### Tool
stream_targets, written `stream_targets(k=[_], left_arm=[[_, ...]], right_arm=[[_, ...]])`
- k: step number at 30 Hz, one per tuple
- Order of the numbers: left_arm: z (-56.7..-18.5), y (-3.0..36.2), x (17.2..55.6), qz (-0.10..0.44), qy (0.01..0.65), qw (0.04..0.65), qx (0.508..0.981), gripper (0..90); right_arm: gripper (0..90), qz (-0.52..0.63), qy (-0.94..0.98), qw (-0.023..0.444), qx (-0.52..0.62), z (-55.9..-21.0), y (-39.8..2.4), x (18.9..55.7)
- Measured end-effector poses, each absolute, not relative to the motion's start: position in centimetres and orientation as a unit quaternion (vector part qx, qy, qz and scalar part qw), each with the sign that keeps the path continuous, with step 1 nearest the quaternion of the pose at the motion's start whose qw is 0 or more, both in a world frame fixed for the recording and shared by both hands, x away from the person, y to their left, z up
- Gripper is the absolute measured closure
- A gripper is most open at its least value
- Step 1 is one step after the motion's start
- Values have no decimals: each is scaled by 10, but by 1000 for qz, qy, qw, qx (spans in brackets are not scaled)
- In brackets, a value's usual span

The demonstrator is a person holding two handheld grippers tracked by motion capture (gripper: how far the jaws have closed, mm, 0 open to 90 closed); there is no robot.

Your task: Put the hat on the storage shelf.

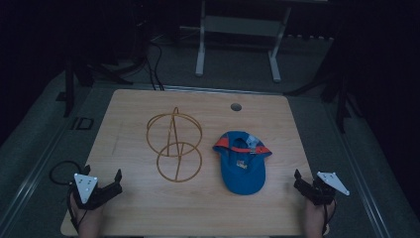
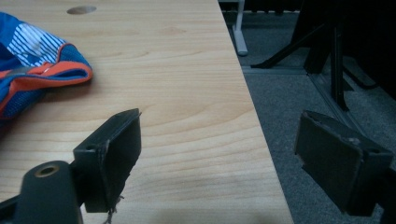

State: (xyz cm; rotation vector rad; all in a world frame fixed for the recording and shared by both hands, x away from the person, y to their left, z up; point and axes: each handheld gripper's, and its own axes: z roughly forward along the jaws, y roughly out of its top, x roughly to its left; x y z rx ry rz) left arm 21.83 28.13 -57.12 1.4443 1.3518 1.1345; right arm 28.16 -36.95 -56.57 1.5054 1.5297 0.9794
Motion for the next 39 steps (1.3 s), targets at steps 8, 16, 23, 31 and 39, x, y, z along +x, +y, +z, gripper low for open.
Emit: stream_targets(k=[8, 16, 23, 31, 39], left_arm=[[-571, 281, 219, 449, 541, 429, 568, 26], [-570, 278, 218, 445, 536, 447, 561, 26], [-568, 277, 218, 413, 536, 467, 569, 26], [-563, 272, 216, 379, 538, 486, 575, 26], [-561, 260, 217, 366, 520, 459, 620, 26]], right_arm=[[166, 389, 610, 368, 584, -566, -366, 283], [151, 386, 641, 334, 574, -547, -364, 291], [150, 394, 676, 296, 548, -518, -358, 307], [141, 416, 723, 259, 486, -489, -340, 325], [140, 433, 746, 230, 451, -473, -327, 344]])
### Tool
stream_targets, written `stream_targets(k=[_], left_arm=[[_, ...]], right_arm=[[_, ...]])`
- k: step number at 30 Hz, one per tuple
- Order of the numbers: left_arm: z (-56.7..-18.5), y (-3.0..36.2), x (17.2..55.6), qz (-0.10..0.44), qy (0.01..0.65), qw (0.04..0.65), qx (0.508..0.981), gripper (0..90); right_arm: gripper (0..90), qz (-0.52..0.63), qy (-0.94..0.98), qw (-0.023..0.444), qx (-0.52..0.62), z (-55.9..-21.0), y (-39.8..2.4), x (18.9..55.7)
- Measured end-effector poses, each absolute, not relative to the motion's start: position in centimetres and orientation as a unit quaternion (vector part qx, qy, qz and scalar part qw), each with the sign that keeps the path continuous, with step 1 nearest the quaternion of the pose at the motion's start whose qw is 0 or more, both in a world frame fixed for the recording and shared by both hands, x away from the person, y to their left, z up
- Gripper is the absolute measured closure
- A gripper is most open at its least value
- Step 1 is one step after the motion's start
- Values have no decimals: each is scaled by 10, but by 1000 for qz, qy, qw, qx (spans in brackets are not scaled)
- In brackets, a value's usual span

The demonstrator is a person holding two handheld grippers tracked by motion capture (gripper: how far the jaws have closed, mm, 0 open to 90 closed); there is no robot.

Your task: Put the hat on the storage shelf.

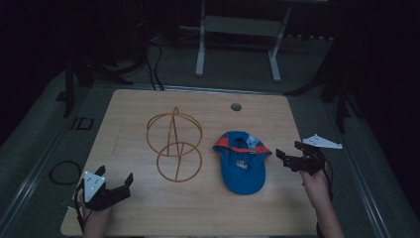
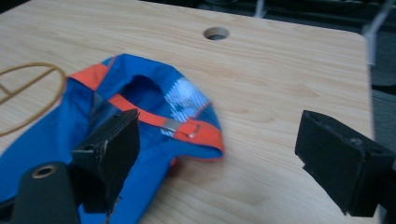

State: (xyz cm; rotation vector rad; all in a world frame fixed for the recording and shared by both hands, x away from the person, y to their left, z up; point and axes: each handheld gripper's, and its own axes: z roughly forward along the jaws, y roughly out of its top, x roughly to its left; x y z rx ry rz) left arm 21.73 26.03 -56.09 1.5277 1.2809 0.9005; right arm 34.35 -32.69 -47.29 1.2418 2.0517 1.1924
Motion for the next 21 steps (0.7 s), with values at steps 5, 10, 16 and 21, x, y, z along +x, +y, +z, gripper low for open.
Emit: stream_targets(k=[5, 10, 16, 21], left_arm=[[-561, 259, 217, 357, 514, 456, 632, 26], [-562, 259, 217, 351, 511, 455, 639, 26], [-561, 259, 218, 352, 509, 459, 638, 26], [-561, 260, 218, 344, 508, 462, 641, 26]], right_arm=[[143, 457, 756, 202, 423, -473, -319, 353], [235, 446, 773, 185, 412, -481, -309, 365], [394, 425, 790, 181, 403, -489, -296, 381], [409, 412, 795, 181, 407, -495, -283, 396]])
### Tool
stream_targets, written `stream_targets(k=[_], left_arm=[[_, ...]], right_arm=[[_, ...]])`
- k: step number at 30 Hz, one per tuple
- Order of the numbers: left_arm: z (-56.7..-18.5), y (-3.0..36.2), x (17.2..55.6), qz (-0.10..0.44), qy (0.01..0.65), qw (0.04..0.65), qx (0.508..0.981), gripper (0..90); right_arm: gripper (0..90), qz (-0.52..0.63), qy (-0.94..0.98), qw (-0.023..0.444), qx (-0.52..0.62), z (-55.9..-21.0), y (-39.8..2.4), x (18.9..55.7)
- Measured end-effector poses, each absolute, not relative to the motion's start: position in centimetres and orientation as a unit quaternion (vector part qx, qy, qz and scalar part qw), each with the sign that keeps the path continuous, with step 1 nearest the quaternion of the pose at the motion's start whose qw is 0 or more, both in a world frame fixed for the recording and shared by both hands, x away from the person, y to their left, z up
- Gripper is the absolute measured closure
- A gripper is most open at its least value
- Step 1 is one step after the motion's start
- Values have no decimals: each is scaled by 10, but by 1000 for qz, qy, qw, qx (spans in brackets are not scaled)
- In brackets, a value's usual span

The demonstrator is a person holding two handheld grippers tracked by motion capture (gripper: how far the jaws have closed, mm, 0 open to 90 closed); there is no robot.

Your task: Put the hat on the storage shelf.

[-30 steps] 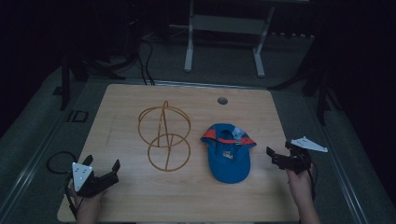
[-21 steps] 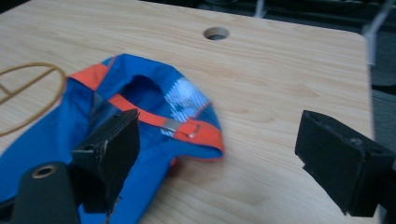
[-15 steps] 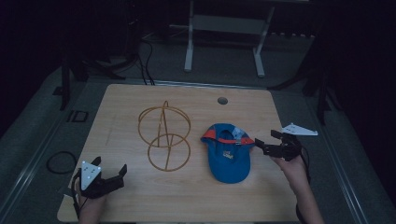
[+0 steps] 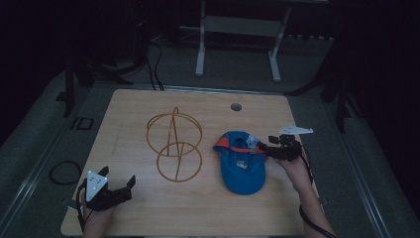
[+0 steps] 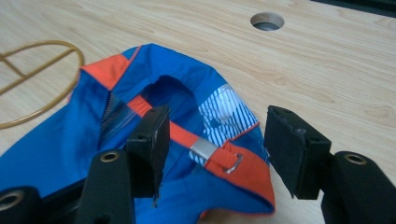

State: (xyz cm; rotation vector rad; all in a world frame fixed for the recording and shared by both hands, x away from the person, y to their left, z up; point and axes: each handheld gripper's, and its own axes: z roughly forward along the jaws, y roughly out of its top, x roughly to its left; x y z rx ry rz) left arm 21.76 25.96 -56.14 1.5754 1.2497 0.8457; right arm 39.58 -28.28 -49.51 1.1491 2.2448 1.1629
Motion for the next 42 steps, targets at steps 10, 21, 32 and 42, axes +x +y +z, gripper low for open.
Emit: stream_targets(k=[10, 21, 32, 42], left_arm=[[-562, 260, 218, 340, 505, 457, 648, 26], [-563, 261, 219, 339, 508, 454, 648, 26], [-563, 262, 220, 335, 513, 449, 650, 26], [-563, 261, 219, 333, 514, 447, 652, 26]], right_arm=[[351, 382, 805, 183, 416, -516, -262, 425], [297, 336, 817, 178, 433, -540, -246, 445], [421, 308, 834, 183, 419, -555, -240, 445], [819, 314, 842, 178, 400, -554, -230, 437]])
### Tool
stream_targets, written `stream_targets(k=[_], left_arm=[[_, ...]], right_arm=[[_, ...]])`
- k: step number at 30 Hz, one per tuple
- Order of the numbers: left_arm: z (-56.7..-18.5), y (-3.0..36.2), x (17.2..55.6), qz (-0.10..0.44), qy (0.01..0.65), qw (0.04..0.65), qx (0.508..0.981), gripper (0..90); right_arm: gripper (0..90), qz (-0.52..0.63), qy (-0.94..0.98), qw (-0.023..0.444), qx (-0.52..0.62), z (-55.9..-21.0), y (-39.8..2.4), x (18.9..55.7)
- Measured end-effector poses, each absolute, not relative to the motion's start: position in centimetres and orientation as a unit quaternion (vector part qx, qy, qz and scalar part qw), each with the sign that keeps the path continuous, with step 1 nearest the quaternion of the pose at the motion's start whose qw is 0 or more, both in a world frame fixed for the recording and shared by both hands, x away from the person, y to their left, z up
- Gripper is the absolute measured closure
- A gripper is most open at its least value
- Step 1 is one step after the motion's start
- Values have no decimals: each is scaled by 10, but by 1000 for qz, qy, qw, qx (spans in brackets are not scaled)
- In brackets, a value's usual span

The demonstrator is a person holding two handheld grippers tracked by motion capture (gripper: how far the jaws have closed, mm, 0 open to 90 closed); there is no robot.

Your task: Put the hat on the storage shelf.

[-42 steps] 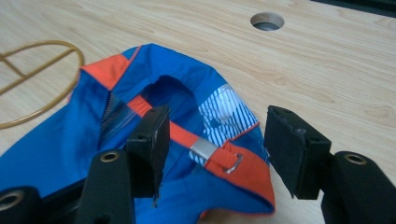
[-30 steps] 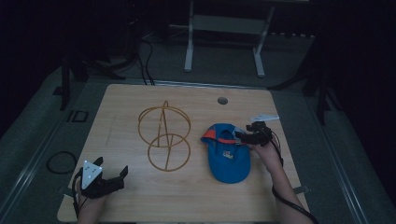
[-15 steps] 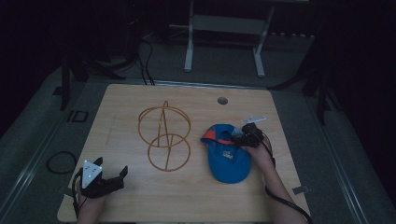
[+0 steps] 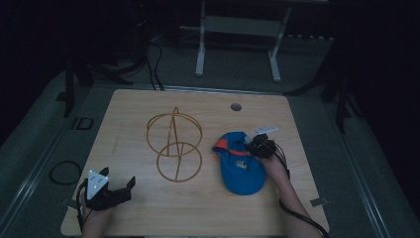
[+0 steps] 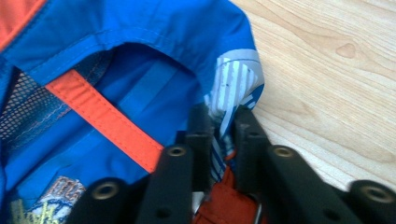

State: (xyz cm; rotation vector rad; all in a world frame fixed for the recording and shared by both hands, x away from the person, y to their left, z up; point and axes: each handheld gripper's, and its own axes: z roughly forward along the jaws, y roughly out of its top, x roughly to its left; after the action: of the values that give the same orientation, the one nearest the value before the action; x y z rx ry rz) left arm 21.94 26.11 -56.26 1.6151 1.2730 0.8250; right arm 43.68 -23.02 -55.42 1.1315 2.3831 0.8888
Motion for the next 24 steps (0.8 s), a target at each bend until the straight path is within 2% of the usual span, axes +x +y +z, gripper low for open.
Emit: stream_targets(k=[6, 18, 24], left_arm=[[-562, 260, 219, 335, 510, 444, 656, 26], [-544, 256, 214, 319, 504, 440, 671, 26], [-517, 250, 204, 329, 481, 466, 666, 26]], right_arm=[[842, 339, 826, 171, 416, -544, -235, 433], [844, 424, 788, 203, 398, -479, -255, 402], [847, 455, 773, 224, 382, -446, -262, 385]])
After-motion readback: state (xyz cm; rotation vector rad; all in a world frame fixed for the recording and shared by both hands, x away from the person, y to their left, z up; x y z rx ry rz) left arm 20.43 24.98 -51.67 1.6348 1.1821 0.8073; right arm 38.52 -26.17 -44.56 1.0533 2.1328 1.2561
